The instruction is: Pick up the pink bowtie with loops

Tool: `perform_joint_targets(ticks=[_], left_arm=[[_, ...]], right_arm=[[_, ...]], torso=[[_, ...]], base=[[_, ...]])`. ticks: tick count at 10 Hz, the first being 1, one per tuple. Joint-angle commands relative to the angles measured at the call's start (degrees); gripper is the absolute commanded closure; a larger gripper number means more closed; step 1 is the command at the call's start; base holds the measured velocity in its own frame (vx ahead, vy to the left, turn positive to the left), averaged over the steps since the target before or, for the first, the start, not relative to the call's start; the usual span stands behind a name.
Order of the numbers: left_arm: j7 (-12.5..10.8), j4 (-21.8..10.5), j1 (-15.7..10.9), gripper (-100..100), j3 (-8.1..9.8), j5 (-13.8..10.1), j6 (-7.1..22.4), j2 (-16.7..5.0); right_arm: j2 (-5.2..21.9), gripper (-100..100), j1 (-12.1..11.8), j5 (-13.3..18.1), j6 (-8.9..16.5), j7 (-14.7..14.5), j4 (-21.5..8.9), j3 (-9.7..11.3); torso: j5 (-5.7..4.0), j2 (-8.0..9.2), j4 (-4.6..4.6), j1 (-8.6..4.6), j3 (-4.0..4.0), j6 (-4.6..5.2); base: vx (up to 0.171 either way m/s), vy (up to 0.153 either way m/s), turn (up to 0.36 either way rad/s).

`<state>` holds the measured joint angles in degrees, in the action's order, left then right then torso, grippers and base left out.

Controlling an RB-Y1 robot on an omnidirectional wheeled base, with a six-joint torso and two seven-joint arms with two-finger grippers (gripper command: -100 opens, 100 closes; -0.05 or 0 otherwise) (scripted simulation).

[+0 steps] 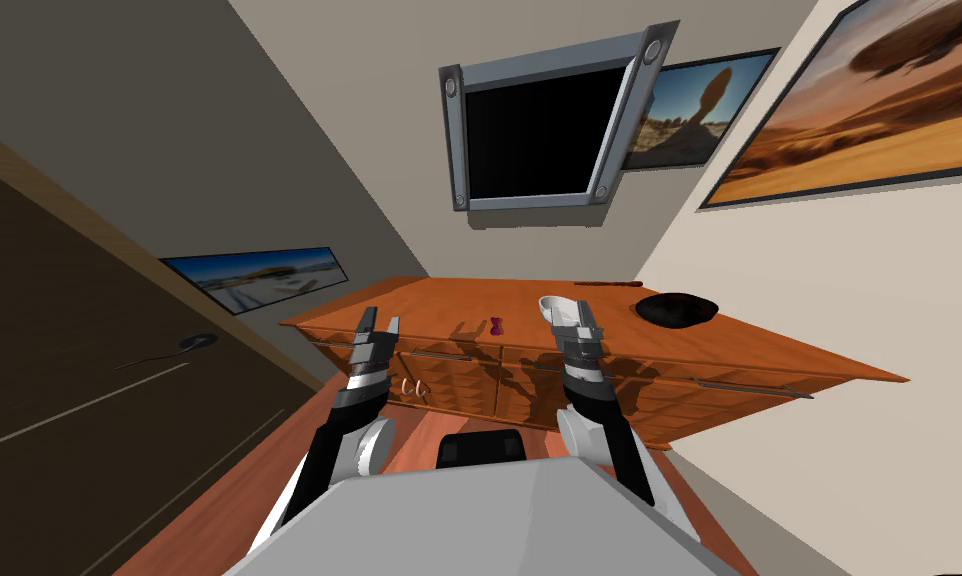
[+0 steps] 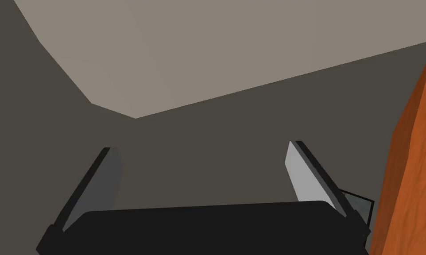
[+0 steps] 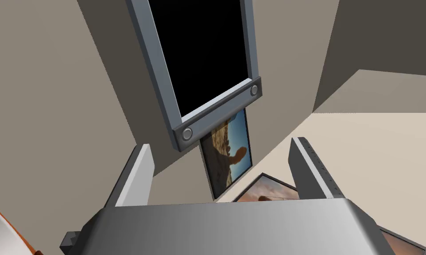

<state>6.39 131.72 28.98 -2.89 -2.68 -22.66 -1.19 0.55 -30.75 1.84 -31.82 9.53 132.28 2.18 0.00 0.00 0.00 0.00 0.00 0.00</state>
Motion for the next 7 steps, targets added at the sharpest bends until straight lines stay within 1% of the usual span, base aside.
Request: perform_joint_targets(ticks=[1, 3, 6, 7], left_arm=[[0.0, 0.0, 0.0, 0, 0.0, 0.0, 0.0, 0.0], [0.0, 0.0, -0.01, 0, 0.0, 0.0, 0.0, 0.0], [0.0, 0.0, -0.01, 0, 0.0, 0.0, 0.0, 0.0], [0.0, 0.0, -0.01, 0, 0.0, 0.0, 0.0, 0.0]], right_arm=[[1.92, -100, 0.51, -0.44, 0.65, -0.38, -0.08, -0.13], [5.19, -100, 1.71, -1.52, 2.19, -1.28, -0.24, -0.39], [10.54, -100, 4.57, -4.24, 6.05, -3.45, -0.56, -0.93], [11.41, -100, 4.57, -4.24, 6.05, -3.45, -0.56, -0.93]], torso=[[0.0, 0.0, 0.0, 0.0, 0.0, 0.0], [0.0, 0.2, 0.04, -0.01, 0.11, 0.0], [0.01, 0.2, 0.05, 0.02, 0.12, 0.0], [0.0, 0.17, 0.04, -0.01, 0.1, 0.0]], base=[[-0.032, 0.002, -0.025], [-0.068, 0.006, -0.026], [-0.053, 0.009, -0.023], [-0.026, 0.0, -0.005]])
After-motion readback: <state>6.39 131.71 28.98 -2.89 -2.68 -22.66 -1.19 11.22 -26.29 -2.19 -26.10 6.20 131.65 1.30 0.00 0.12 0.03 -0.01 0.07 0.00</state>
